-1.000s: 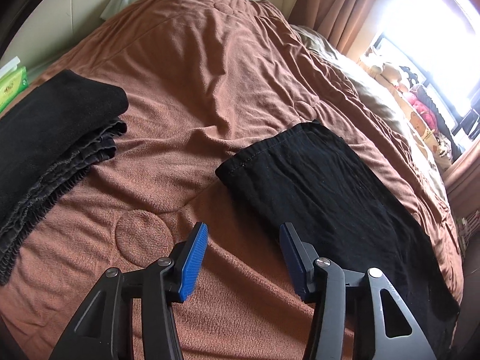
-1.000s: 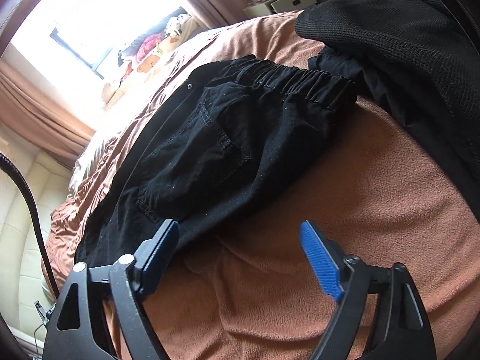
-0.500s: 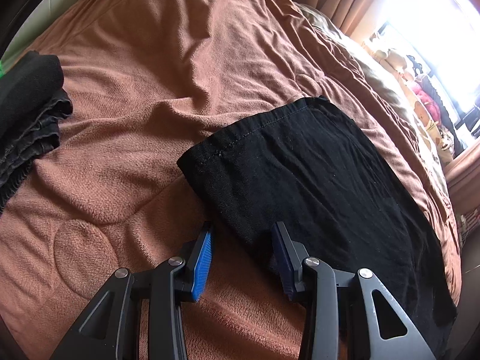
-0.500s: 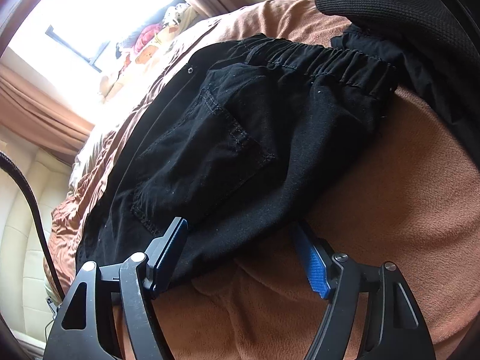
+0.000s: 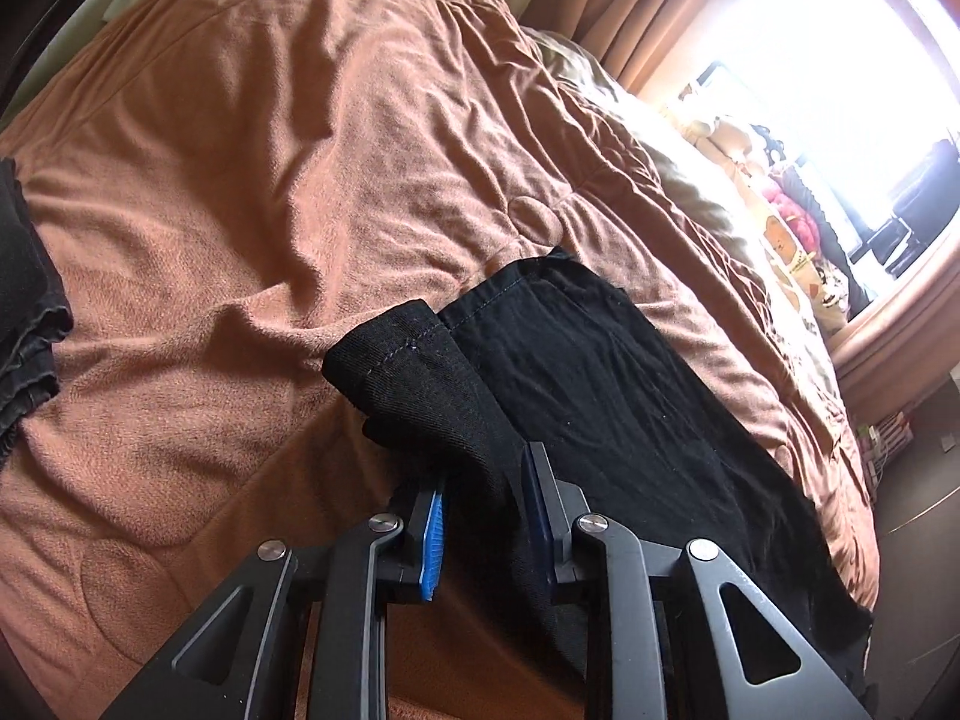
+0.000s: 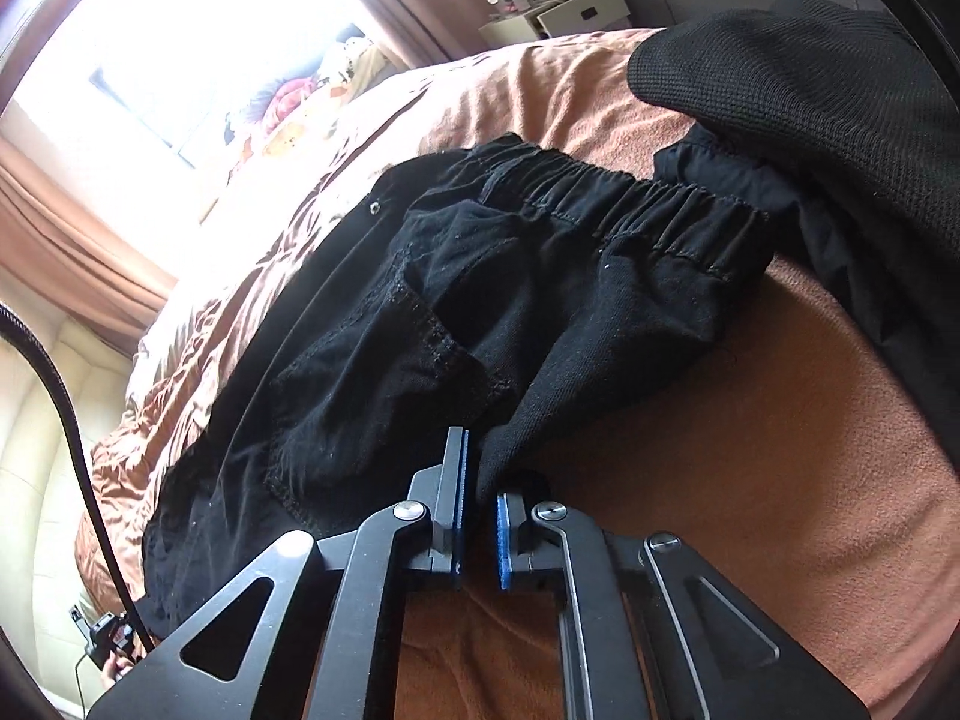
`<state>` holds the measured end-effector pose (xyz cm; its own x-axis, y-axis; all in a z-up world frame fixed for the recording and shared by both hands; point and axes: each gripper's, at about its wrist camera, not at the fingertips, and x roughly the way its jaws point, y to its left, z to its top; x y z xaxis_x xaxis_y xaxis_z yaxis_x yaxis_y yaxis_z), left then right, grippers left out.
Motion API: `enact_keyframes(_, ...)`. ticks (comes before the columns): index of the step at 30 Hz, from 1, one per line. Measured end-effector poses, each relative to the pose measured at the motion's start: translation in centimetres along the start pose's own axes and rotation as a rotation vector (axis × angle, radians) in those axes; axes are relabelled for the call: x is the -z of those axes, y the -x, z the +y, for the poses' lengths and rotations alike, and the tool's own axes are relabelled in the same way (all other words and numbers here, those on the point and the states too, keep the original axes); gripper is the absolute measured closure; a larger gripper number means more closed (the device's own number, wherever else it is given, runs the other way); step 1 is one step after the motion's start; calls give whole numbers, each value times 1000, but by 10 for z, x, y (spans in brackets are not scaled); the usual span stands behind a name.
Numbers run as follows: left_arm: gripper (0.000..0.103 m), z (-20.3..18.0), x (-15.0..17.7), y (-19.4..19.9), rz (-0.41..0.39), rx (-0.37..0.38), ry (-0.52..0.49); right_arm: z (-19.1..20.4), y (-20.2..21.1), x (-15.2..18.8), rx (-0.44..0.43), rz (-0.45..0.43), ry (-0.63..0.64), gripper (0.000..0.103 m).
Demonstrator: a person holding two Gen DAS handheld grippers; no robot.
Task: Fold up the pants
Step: 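Lift the folded edge with both grippers and fold it toward the waistband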
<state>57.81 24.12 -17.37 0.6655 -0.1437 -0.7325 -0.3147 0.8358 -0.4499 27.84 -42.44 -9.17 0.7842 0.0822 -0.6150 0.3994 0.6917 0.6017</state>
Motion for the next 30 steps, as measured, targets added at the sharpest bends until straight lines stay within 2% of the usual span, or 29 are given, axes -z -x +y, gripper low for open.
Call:
enact_keyframes(4, 77, 6, 9, -10, 31, -36, 25, -4, 2, 3, -5, 15, -12, 98)
enact_keyframes(9, 74, 17, 25, -22, 79, -33, 73, -9, -1, 7, -37, 80, -19, 97)
enact_keyframes(13, 71, 14, 26, -25, 62, -21, 48, -11, -14, 4, -50, 120, -41, 97)
enact_keyframes(19, 71, 12, 18, -33, 35, -32, 47, -19, -31, -3, -95, 122, -126, 93)
enact_keyframes(20, 73, 12, 17, -34, 29, -35, 49, -21, -33, -3, -101, 123, -135, 93)
enact_keyframes(24, 92, 11, 14, -32, 12, -48, 52, -33, -36, -3, -154, 120, -201, 89)
enact_keyframes(26, 94, 12, 14, -28, 0, -42, 58, -37, -32, 0, -206, 109, -225, 70)
enact_keyframes(27, 94, 12, 14, -27, -4, -40, 62, -38, -29, 3, -230, 97, -232, 46)
enact_keyframes(28, 94, 13, 14, -26, -5, -41, 63, -38, -24, 5, -239, 78, -238, 16)
enact_keyframes(29, 94, 12, 15, -26, -6, -43, 62, -38, -19, 8, -242, 57, -237, 9)
enact_keyframes(30, 94, 11, 15, -25, -6, -46, 59, -38, -16, 10, -240, 51, -233, 8)
